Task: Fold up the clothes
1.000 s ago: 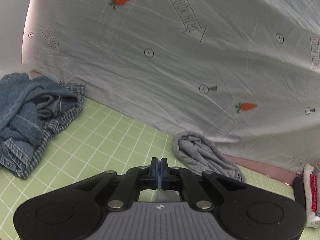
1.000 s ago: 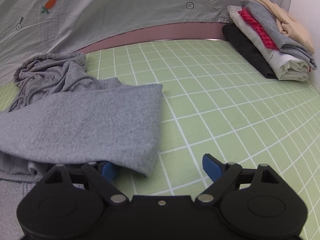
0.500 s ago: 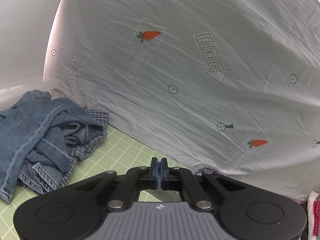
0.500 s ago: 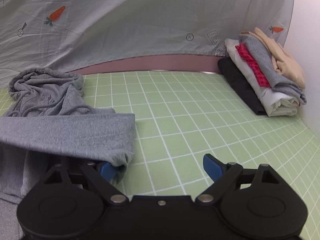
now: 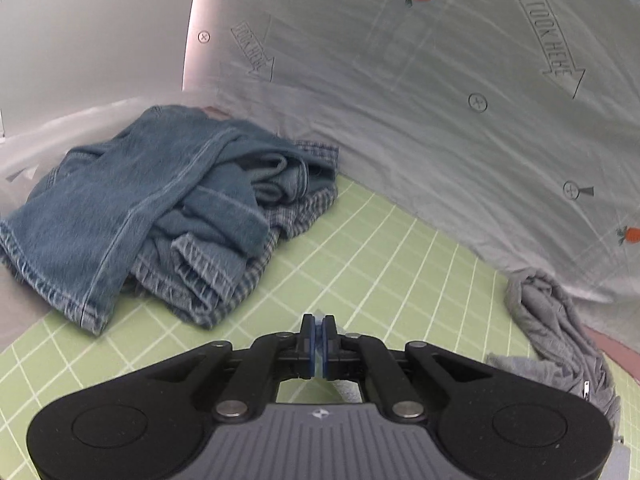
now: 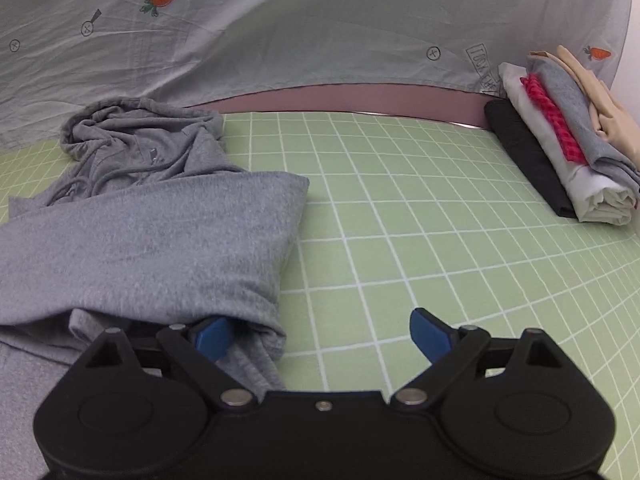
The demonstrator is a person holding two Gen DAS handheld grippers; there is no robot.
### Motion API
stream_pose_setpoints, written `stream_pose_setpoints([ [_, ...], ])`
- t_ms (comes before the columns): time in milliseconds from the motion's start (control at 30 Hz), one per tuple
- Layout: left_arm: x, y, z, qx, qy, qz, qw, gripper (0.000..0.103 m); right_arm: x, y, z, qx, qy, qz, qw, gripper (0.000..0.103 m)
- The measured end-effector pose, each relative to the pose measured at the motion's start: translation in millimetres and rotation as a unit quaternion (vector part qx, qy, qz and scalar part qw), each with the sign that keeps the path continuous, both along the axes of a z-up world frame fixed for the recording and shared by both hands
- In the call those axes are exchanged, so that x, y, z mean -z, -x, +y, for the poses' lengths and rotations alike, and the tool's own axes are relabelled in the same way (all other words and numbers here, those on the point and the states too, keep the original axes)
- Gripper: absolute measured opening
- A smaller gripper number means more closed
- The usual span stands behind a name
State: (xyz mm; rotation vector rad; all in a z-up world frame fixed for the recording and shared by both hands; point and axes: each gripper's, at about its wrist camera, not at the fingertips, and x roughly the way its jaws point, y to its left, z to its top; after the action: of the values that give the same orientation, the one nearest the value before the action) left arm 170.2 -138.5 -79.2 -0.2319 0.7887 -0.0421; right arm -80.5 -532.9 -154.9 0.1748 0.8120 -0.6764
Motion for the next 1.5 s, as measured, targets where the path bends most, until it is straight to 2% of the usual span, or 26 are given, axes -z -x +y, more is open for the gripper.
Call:
stream_pose_setpoints([
  [67,11,5,-4,0.003,0.000,0.023,0.9997,0.006,-2,-3,5,-0.010,0.001,-0.003,1.000,0.094],
  [133,21,10,-7,0.003,0.005,0.044,0.9990,0.022,-4,-6,8,-0.015,-0.006,-0.008,1.000,0.094],
  [200,31,14,-11,0.005,0.008,0.064,0.9979,0.031,-8,-7,12,-0.018,-0.013,-0.014,1.000,0.094],
  [333,45,16,-27,0.041,-0.026,0.094,0.9944,0.044,-14,-7,23,-0.020,-0.025,-0.030,0.999,0.094],
  [400,51,16,-34,0.056,-0.038,0.105,0.9922,0.048,-14,-7,30,-0.021,-0.031,-0.034,0.999,0.094],
  [467,56,15,-39,0.072,-0.046,0.113,0.9899,0.050,-14,-8,37,-0.025,-0.035,-0.038,0.998,0.094],
  [633,60,17,-54,0.100,-0.099,0.104,0.9846,0.053,-13,-15,53,-0.042,-0.037,-0.043,0.998,0.094],
  [1067,63,16,-60,0.083,-0.106,0.103,0.9855,0.063,-15,-22,52,-0.066,-0.044,-0.051,0.996,0.094],
  [1200,64,15,-59,0.070,-0.108,0.107,0.9858,0.071,-15,-22,55,-0.074,-0.050,-0.055,0.995,0.094],
  [1500,66,15,-57,0.069,-0.111,0.107,0.9857,0.076,-15,-35,82,-0.144,-0.008,-0.038,0.989,0.095],
])
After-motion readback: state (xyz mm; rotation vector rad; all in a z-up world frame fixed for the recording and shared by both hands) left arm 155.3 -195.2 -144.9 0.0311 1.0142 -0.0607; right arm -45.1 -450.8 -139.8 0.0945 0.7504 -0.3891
